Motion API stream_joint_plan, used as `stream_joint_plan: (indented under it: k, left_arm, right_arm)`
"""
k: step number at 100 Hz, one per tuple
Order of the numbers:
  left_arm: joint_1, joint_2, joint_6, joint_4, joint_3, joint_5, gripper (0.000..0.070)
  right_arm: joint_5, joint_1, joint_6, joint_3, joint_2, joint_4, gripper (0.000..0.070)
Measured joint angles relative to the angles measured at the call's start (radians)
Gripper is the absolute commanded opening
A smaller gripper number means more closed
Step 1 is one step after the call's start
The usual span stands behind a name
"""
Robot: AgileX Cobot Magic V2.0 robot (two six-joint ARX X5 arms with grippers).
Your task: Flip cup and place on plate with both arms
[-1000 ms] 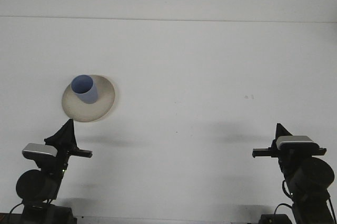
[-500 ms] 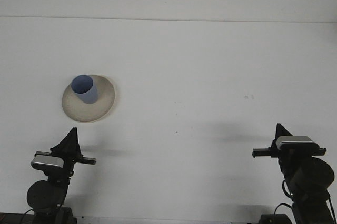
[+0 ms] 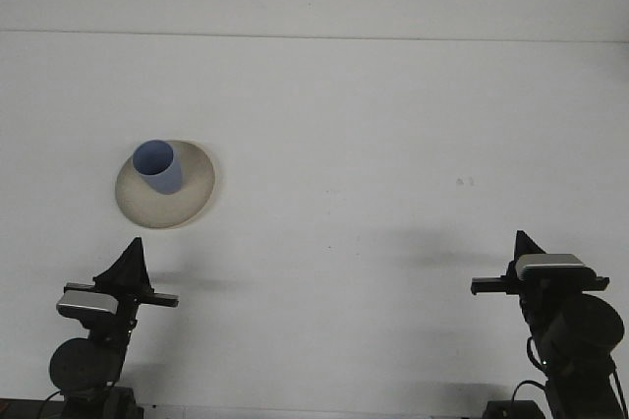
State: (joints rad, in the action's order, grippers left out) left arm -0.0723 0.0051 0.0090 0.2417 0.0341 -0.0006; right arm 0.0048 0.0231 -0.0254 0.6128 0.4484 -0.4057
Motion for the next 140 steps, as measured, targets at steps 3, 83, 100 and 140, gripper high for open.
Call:
stream_joint_plan:
  k: [3, 83, 100, 140]
  left_arm:
    - [0.0, 0.0, 0.0, 0.0, 0.0, 0.0, 0.0011]
    - [0.0, 0.0, 0.0, 0.0, 0.0, 0.0, 0.0011]
    - [0.0, 0.0, 0.0, 0.0, 0.0, 0.0, 0.0011]
    - [0.0, 0.0, 0.0, 0.0, 0.0, 0.0, 0.0011]
  right_arm:
    - [0.0, 0.0, 0.0, 0.0, 0.0, 0.0, 0.0]
    - [0.0, 0.0, -0.006, 0.0, -0.006, 0.0, 0.0]
    - [0.0, -0.003, -0.032, -0.019, -0.056, 0.018, 0.0]
    - [0.0, -0.004, -0.039, -0.332, -0.339, 0.29, 0.0]
